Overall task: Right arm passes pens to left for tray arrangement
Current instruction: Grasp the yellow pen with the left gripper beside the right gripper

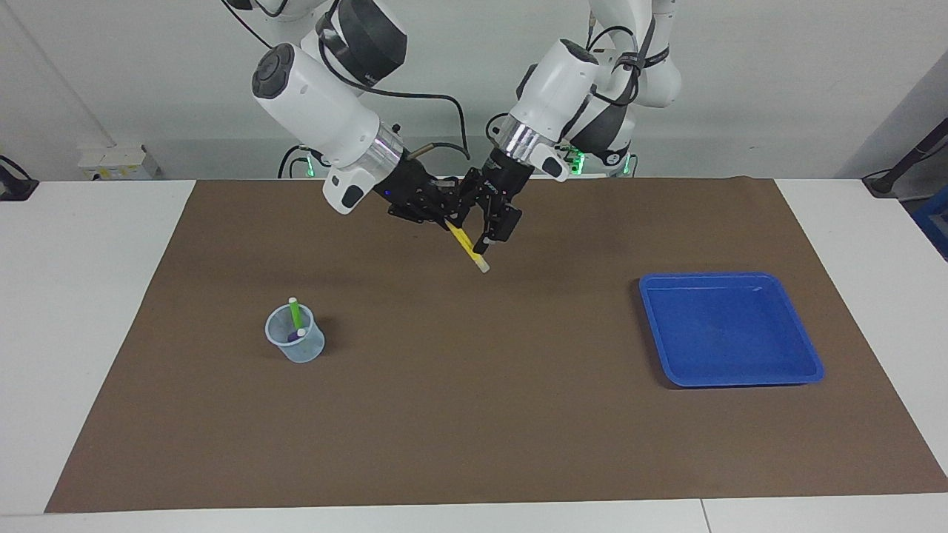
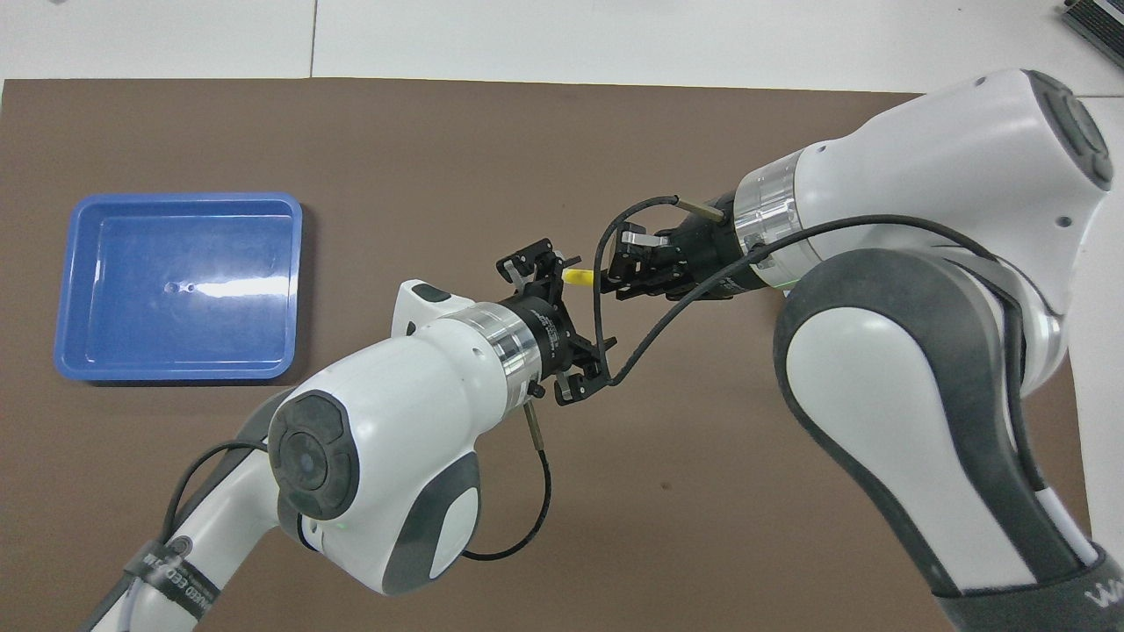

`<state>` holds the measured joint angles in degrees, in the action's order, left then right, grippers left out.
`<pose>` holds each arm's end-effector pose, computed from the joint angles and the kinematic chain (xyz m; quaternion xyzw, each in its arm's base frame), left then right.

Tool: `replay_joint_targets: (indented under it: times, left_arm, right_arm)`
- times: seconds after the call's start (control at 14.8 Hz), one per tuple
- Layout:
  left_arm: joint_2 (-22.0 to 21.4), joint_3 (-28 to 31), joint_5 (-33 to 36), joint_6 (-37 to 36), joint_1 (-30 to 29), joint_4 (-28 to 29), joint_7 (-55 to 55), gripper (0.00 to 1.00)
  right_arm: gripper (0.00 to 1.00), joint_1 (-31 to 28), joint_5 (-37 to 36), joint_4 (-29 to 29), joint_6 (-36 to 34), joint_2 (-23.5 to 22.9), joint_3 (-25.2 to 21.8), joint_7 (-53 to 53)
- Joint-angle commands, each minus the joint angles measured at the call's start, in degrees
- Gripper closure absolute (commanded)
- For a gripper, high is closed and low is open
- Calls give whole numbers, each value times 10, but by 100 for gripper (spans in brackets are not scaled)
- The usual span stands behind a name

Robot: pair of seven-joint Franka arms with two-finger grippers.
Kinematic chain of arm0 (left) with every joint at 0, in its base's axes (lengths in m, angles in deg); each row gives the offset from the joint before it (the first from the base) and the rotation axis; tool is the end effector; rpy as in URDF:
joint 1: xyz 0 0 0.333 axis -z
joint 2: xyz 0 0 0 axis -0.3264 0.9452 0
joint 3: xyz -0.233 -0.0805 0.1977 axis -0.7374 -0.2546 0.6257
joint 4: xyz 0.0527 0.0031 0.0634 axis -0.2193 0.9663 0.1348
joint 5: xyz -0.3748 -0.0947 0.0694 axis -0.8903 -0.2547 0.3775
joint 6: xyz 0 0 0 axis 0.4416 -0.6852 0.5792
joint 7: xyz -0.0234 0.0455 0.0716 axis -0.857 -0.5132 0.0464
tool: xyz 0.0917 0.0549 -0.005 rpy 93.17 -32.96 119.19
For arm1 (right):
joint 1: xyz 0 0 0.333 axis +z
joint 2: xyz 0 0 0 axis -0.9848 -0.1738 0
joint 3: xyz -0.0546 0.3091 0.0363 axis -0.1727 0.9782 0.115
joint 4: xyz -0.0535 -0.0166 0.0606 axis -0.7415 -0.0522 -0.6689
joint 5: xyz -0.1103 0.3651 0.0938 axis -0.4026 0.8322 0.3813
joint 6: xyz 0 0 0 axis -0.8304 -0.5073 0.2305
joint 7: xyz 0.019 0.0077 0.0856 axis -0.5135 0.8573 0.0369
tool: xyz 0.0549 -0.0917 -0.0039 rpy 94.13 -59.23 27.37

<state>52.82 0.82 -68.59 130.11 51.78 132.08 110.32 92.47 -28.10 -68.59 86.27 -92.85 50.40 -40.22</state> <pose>0.4590 -0.3939 0.5136 0.5625 0.7524 -0.1149 0.3229 0.5761 0.2529 0.5642 -0.9528 0.0866 0.0492 0.2866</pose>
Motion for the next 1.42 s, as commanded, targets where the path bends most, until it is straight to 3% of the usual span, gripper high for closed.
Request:
replay_joint_targets:
  times: [0.0,0.07,0.34,0.61,0.74,1.01,1.35]
  left_arm:
    - [6,4,2,3,8,-7,-4,8]
    - [8,4,3,3,8,-9,-4,9]
    - [9,4,3,-5,4,-11,-15,28]
    - [13,4,3,-7,0,-17,-16,56]
    - [13,4,3,-6,0,-18,-16,76]
    - [13,5,3,-6,-1,-29,-15,100]
    - [18,5,4,-7,1,-38,-15,100]
  right_arm:
    - [100,-1,5,-16,-1,15,0,-4]
    - [100,-1,5,-17,-1,15,0,-4]
    - [100,-1,5,-16,-1,15,0,-4]
    - [100,-1,5,-16,-1,15,0,-6]
    - [100,-1,5,-15,-2,15,0,-5]
    - [100,-1,5,-14,-3,15,0,-7]
    - [100,-1,5,-13,-2,15,0,-8]
